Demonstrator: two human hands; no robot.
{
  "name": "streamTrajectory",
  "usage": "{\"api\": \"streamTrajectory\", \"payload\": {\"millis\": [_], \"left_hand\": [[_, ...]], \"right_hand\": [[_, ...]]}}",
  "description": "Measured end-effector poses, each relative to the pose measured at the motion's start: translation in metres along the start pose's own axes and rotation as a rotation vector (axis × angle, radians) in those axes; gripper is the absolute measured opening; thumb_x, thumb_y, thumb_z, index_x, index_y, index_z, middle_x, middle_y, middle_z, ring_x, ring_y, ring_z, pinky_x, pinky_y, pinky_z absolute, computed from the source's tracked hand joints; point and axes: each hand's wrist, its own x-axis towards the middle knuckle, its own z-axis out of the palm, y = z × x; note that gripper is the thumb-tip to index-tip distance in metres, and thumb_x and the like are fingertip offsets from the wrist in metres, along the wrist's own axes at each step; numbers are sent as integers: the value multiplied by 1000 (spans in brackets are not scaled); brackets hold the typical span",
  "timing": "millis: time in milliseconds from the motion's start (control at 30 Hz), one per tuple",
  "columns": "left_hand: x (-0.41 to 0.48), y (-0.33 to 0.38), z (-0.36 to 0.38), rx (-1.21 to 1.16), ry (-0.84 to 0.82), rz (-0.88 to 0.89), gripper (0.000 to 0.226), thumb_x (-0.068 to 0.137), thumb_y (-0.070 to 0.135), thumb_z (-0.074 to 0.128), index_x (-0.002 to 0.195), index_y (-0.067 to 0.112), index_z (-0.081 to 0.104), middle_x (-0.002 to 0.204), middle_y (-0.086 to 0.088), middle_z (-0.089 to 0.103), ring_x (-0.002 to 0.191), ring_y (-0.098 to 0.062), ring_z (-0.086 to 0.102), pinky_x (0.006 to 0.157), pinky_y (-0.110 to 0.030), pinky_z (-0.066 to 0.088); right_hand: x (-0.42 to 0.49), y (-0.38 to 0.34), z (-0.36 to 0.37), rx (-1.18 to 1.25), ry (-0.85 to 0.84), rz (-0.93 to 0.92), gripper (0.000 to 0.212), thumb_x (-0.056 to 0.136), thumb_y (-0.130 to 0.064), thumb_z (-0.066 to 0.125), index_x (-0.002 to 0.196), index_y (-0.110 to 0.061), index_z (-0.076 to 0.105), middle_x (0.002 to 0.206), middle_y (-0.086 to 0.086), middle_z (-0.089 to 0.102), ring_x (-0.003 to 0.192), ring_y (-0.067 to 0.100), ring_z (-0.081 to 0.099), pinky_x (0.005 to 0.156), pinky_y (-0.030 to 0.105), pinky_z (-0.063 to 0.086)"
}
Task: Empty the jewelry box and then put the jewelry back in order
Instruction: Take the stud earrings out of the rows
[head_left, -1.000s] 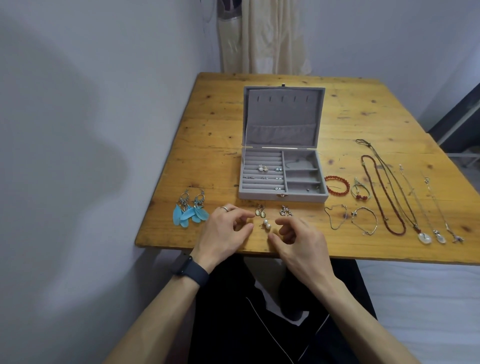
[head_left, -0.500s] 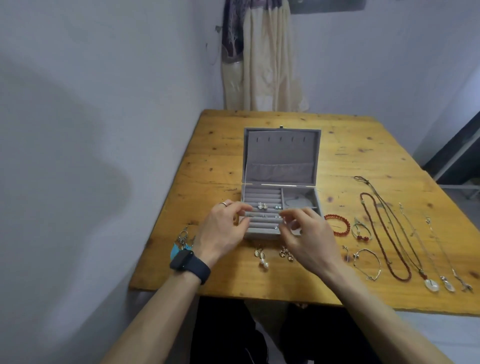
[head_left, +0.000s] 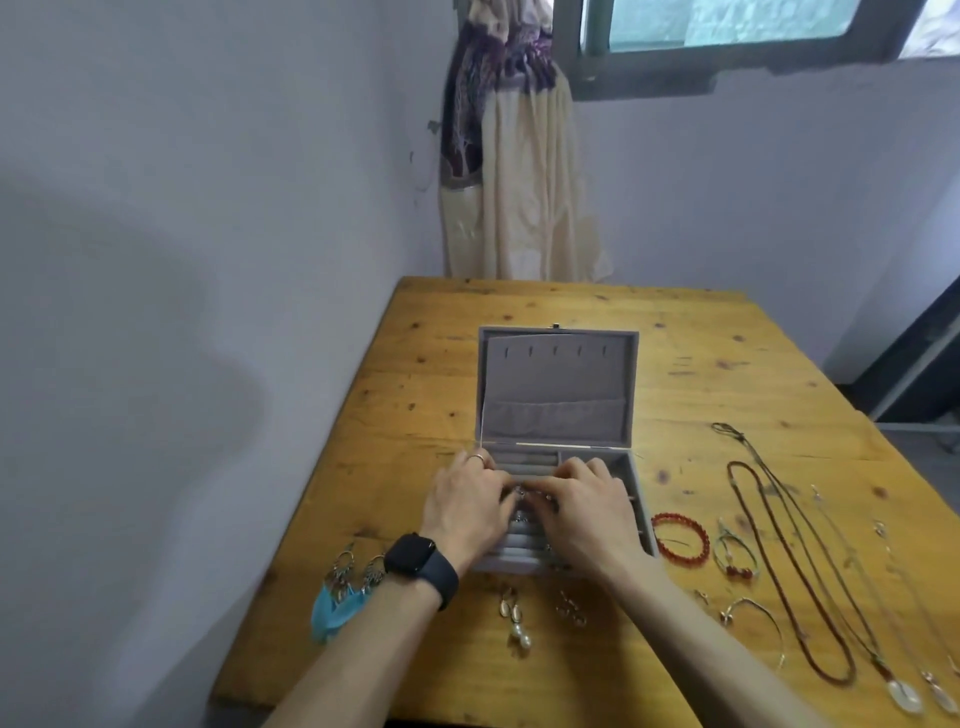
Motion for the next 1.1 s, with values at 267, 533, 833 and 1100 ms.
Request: {"api": "streamTrajectory", "payload": {"millis": [267,533,833,1100], "left_hand": [[-6,-6,-1,-209,15,-52,22,92,45,64,105,32,75,102,11,70,102,-12,52,83,-31,47],[-76,15,-10,-363,17,57,24,83,55,69,98,38,77,93,21,66,92,-1,47,77,-23,45],[-105,37,5,-185,-74,156,25,85,56,67,106,44,75,99,18,64,99,-8,50,84,-26,38],[-108,40,7,-163,-102,144,27,88,56,64,110,44,73,104,17,64,102,-10,49,87,-30,39]], "right_hand": [[-3,1,-2,291,75,24,19,93,-48,62,103,-36,73,106,-11,65,97,12,50,80,35,46],[-110,22,-34,618,261,79,8,87,-38,73,95,-34,74,92,-20,67,92,0,59,76,15,46],[-164,27,15,518,191,80,11,87,-40,74,96,-35,76,90,-17,61,89,1,50,76,22,42],[-162,26,21,450,212,81,11,85,-34,77,96,-32,78,87,-11,62,86,9,52,75,34,48]]}}
